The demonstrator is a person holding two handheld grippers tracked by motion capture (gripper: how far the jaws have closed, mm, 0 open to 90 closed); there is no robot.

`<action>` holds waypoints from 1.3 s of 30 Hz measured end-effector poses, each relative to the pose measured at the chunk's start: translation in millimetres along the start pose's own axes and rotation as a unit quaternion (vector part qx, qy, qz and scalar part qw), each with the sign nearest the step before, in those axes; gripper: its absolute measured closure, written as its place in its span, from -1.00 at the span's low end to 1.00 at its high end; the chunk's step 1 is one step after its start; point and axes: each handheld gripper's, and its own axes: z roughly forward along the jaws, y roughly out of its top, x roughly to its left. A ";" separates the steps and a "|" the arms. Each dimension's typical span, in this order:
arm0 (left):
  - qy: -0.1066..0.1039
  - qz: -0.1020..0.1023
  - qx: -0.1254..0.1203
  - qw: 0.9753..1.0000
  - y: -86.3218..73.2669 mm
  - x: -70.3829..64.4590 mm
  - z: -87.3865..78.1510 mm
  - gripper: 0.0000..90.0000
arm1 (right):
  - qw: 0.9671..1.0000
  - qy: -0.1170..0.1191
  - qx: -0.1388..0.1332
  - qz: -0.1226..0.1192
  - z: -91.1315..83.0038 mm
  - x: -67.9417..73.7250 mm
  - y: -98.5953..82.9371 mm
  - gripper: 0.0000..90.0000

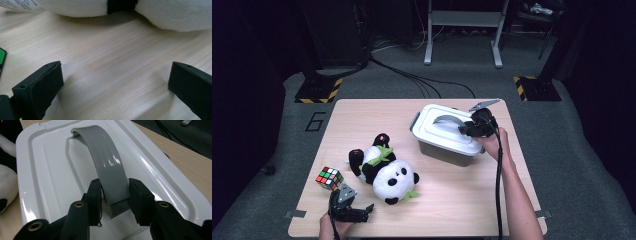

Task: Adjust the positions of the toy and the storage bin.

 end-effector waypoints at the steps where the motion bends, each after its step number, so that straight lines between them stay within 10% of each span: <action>1: 0.001 0.000 -0.001 1.000 -0.1 -0.1 0.1 -1.00 | 1.000 0.001 0.000 -0.001 -0.4 -0.4 -0.7 0.41; 39: 0.000 -0.004 -0.002 1.000 -0.3 -0.8 0.2 -1.00 | 0.999 -0.024 0.009 0.028 -1.2 15.0 -0.4 0.44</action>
